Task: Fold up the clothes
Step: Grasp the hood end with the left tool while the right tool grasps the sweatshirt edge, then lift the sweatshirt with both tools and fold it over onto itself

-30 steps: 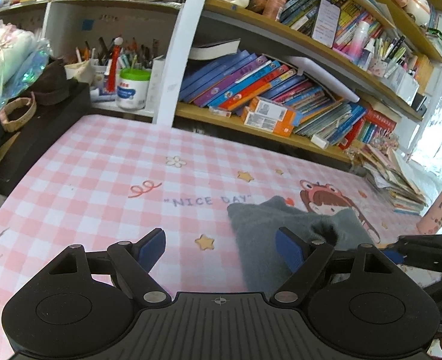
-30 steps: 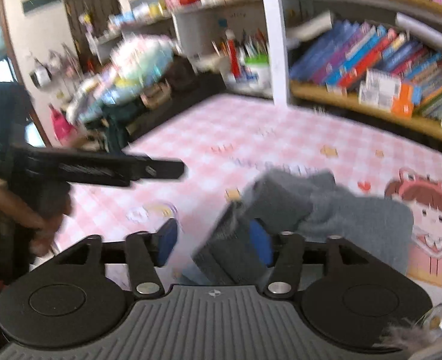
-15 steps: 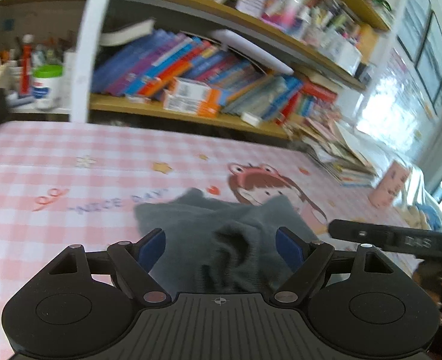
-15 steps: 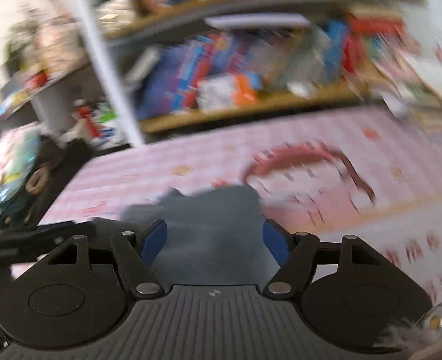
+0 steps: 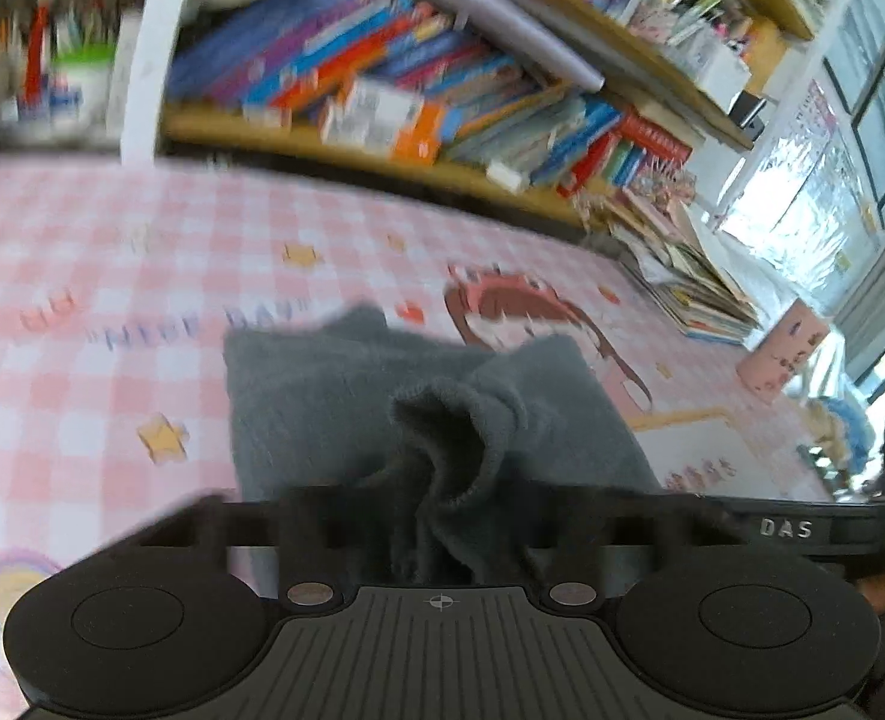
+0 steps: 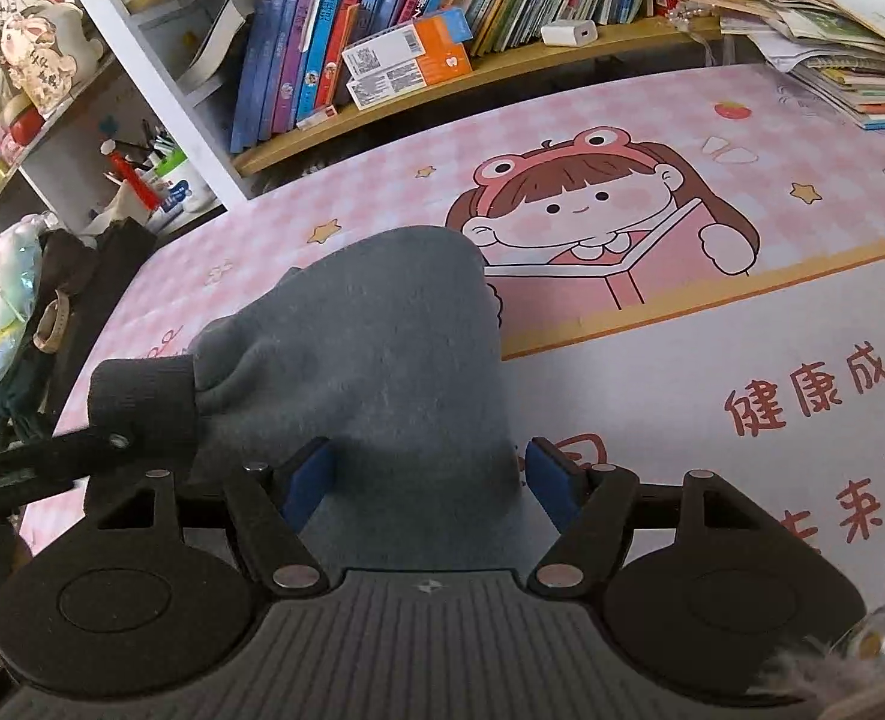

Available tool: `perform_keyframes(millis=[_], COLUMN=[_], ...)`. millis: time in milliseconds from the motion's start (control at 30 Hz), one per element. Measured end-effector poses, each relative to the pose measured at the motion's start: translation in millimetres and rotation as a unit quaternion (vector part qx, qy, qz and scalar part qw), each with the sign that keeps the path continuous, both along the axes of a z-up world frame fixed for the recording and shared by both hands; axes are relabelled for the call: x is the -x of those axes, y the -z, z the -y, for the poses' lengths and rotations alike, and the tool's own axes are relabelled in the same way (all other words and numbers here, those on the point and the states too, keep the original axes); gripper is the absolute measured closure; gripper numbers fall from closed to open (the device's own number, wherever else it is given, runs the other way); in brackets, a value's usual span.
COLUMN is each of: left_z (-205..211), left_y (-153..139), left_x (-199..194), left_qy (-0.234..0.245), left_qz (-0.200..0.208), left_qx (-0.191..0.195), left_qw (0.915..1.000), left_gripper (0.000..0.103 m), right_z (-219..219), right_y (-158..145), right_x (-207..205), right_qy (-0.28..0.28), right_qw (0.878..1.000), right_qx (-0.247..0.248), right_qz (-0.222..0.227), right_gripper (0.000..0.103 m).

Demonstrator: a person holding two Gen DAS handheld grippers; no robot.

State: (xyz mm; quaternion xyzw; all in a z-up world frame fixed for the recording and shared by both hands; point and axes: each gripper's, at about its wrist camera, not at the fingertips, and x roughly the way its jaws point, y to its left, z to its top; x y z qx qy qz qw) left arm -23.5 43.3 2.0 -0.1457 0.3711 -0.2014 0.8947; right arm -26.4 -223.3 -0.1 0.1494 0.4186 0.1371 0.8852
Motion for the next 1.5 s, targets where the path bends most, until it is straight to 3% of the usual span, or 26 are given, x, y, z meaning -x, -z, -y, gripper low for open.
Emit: perform_keyframes(millis=[33,167,200,233,300,367,400,433,567,667,733,867,967,1133,1267,1367,1433,1500], left_z=[0,0,-3,-8,-22,-39,-45,-46,-39,-39,-40,-41,-42,-40,-43,-43,-43,-41], left_y=[-3,-42,-45,-40,-10,26,30,29,17,9,4,8,11,13,21,15,10,4], left_x=[2,25,25,21,3,-10,-10,-10,-3,6,7,2,3,2,-3,-1,1,3], left_qy=[0.001,0.008,-0.001,-0.015,-0.043,-0.069,-0.077,-0.078,-0.06,-0.069,-0.074,-0.076,-0.064,-0.069,-0.065,-0.074,-0.082,-0.096], left_qz=[0.002,0.092,0.093,0.081,0.002,-0.061,-0.06,-0.062,-0.042,-0.026,-0.004,-0.015,-0.029,-0.022,-0.031,-0.033,-0.034,-0.028], left_qx=[0.005,-0.006,-0.002,-0.001,0.01,0.059,0.086,0.089,0.055,0.064,0.067,0.072,0.083,0.046,0.047,0.042,0.036,0.006], left_qw=[1.0,0.9957,0.9956,0.9966,0.999,0.994,0.9915,0.991,0.9958,0.9952,0.995,0.9944,0.994,0.9963,0.9963,0.9958,0.9954,0.995], left_gripper=[0.09,0.09,0.09,0.089,0.087,0.083,0.082,0.082,0.075,0.063,0.06,0.064,0.09,0.09,0.088,0.081,0.068,0.022], right_z=[0,1,0,-1,-6,-9,-11,-12,-16,-15,-15,-16,-16,-17,-19,-19,-19,-16], right_y=[0,-3,-5,-5,-3,-1,1,3,7,7,6,6,6,5,5,5,4,3], right_x=[0,-2,-1,-2,-4,-5,-6,-6,-7,-6,-5,-5,-5,-6,-8,-9,-9,-11], right_qy=[-0.001,-0.01,-0.014,-0.019,-0.029,-0.035,-0.037,-0.04,-0.045,-0.042,-0.041,-0.04,-0.039,-0.042,-0.043,-0.043,-0.042,-0.035], right_qw=[1.0,1.0,1.0,1.0,1.0,0.999,0.999,0.999,0.998,0.999,0.999,0.999,0.999,0.999,0.999,0.999,0.999,0.999], right_qx=[-0.001,-0.012,-0.015,-0.015,-0.005,0.001,0.003,0.005,0.009,0.009,0.009,0.01,0.011,0.01,0.012,0.012,0.01,0.001], right_qz=[0.0,0.008,0.01,0.011,0.001,-0.008,-0.013,-0.018,-0.032,-0.031,-0.031,-0.03,-0.03,-0.027,-0.028,-0.027,-0.025,-0.022], right_gripper=[0.034,0.032,0.031,0.031,0.031,0.031,0.031,0.031,0.031,0.031,0.031,0.031,0.031,0.03,0.03,0.03,0.03,0.03])
